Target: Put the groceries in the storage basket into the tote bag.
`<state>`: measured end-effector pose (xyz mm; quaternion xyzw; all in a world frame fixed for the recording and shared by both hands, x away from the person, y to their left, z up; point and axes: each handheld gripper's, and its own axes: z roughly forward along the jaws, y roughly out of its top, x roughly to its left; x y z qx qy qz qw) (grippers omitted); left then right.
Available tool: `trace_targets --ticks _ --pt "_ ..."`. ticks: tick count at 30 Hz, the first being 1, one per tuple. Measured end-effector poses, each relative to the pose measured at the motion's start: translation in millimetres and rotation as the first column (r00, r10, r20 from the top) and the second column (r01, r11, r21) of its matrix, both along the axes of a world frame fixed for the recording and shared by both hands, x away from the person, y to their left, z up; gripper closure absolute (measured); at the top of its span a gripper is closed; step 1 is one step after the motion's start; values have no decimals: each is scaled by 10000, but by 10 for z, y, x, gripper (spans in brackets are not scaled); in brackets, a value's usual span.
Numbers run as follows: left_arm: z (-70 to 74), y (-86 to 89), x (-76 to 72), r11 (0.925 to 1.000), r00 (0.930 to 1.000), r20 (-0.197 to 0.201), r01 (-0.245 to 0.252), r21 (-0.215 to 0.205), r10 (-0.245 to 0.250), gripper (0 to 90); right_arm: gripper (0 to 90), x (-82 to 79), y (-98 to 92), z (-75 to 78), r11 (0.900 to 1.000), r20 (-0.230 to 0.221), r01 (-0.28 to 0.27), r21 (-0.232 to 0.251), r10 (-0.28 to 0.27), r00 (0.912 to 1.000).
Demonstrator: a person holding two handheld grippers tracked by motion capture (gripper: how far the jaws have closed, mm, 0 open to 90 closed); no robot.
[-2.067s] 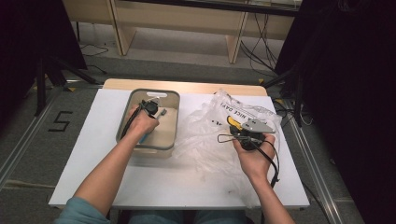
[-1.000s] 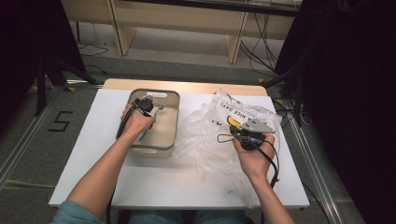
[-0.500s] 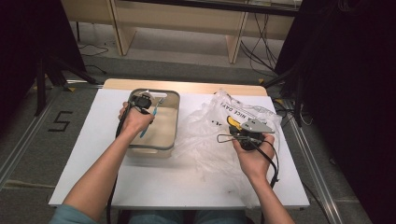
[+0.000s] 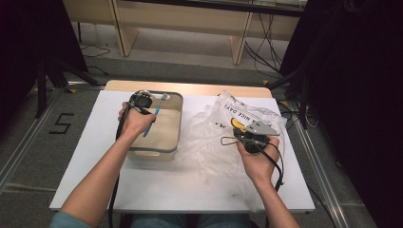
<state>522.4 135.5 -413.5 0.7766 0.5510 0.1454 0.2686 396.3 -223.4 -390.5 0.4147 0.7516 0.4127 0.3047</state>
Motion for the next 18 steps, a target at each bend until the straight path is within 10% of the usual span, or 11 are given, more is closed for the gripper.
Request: trace_targets --ticks 18 --pt "173 15 -136 9976 9972 745 94 -692 -43 841 900 -2 -1 1 10000 9 0 15 0 10000"
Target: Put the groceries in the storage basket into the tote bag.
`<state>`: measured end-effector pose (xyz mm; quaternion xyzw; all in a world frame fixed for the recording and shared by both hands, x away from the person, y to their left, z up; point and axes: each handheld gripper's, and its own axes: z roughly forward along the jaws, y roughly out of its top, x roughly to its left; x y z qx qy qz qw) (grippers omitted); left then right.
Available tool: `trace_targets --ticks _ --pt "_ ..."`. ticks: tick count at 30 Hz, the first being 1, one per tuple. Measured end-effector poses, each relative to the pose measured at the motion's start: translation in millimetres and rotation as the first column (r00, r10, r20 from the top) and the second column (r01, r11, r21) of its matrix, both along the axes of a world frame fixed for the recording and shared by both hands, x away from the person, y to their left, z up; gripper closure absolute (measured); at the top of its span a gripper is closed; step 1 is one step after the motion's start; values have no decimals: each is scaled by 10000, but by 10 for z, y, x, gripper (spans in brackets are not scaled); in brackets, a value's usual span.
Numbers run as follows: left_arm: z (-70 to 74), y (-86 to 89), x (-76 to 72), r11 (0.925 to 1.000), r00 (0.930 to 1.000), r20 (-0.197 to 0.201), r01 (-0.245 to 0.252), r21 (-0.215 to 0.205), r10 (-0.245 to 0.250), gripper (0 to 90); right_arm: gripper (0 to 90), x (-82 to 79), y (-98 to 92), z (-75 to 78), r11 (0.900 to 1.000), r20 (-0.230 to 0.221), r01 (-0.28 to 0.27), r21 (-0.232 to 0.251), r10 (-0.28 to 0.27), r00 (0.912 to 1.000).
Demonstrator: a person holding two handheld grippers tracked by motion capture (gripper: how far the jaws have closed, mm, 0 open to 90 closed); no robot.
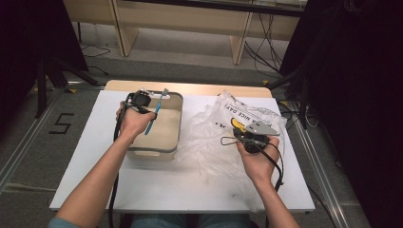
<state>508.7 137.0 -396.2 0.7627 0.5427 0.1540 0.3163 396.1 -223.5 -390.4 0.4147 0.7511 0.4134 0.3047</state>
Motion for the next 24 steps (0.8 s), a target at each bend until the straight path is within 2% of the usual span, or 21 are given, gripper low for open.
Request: trace_targets --ticks 5,24 --pt "58 9 -62 9998 9997 262 34 -194 -28 841 900 0 0 1 10000 -3 0 19 0 10000" --pt "181 1 -253 9974 9961 761 482 -535 -440 841 900 -1 -10 9 10000 -5 2 78 -2 10000"
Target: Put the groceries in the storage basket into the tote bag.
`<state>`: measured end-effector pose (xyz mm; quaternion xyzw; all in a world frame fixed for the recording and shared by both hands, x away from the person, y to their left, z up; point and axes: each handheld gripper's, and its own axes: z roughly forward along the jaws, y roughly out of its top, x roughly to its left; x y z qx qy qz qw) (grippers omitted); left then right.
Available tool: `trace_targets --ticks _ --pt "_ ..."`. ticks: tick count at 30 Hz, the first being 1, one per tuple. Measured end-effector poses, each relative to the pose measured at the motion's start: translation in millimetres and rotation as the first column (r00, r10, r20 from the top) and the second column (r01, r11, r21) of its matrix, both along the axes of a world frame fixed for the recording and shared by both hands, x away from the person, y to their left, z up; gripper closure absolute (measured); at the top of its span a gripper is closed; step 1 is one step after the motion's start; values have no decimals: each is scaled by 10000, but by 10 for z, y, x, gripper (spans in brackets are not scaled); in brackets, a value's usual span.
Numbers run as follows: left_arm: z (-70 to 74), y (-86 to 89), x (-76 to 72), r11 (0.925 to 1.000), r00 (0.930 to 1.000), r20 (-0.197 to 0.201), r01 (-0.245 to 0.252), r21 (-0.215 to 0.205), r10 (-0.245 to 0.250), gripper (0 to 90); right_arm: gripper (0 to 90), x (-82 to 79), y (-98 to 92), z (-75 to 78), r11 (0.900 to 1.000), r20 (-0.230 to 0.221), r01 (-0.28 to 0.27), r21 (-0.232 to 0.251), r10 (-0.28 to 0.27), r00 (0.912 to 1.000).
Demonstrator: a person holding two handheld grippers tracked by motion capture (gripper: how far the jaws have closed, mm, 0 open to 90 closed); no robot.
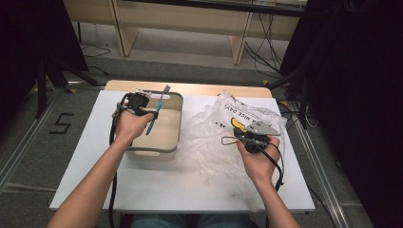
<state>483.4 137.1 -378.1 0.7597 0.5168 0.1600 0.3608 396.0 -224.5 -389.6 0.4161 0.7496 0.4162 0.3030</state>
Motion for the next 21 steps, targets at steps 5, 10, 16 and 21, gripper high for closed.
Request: trace_targets --ticks 5,10,16,21 --pt "27 -16 -62 9999 9998 129 140 -100 -139 840 900 -2 7 -1 10000 -20 -19 -3 19 10000" --pt "53 -17 -121 9992 9993 211 299 -276 -293 840 900 -2 4 0 10000 -23 -17 0 17 10000" --pt "83 -24 -170 9982 9988 310 398 -443 -384 840 900 -1 5 -1 10000 -19 -30 11 30 10000" --pt "105 -40 -234 9969 9976 387 594 -513 -574 840 900 -1 5 -1 10000 -21 -26 5 26 10000"
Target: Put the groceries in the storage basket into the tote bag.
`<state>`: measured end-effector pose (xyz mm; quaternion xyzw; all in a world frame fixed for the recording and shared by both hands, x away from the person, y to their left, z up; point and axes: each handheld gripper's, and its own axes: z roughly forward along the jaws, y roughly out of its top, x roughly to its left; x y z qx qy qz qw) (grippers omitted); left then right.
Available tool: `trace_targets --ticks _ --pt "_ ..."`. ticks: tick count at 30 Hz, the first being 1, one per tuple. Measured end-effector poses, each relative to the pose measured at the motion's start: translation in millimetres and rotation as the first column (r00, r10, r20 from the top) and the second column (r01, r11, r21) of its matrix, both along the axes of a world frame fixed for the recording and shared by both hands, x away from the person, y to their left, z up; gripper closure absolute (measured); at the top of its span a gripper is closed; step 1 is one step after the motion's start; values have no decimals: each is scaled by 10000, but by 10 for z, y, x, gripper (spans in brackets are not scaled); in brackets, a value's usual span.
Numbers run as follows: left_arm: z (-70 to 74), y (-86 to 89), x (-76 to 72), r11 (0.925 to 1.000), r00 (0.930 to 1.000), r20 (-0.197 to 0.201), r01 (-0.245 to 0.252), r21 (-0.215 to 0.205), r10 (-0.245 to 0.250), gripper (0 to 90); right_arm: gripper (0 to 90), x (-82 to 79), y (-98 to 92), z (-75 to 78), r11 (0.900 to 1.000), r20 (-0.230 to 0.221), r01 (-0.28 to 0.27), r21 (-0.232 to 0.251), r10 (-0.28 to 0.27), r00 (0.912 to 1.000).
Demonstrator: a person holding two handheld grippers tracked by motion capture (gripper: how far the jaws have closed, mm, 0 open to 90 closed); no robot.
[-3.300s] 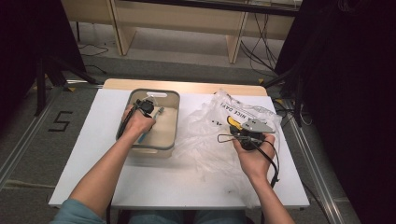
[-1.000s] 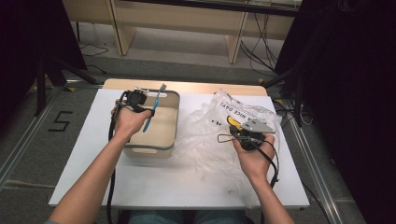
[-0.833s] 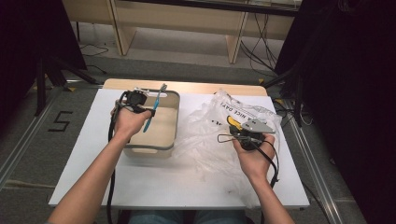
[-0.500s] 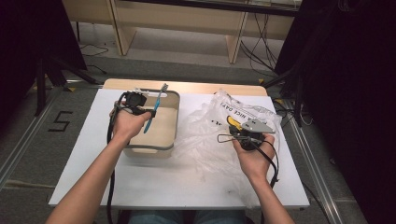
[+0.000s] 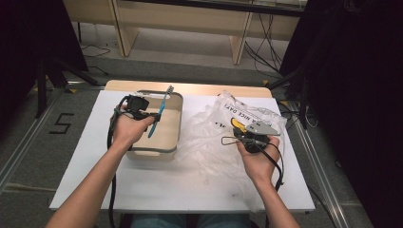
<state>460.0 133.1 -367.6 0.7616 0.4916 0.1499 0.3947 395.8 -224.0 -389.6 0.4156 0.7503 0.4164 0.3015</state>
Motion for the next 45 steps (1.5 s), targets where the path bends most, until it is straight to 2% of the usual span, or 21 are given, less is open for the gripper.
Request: trace_targets --ticks 13,26,39,45 --pt "29 -60 -167 9983 9985 205 522 -259 -516 840 900 -1 5 -1 10000 -31 -10 18 10 10000" --pt "64 -85 -293 9962 9966 400 738 -457 -720 840 900 -1 5 1 10000 -23 -4 20 4 10000" --pt "83 -138 -399 9939 9926 590 1073 -250 -1057 840 900 -4 8 3 10000 -31 -7 32 7 10000" --pt "63 -161 -445 9920 9902 716 1222 -323 -1196 840 900 -3 8 2 10000 -37 -7 31 7 10000"
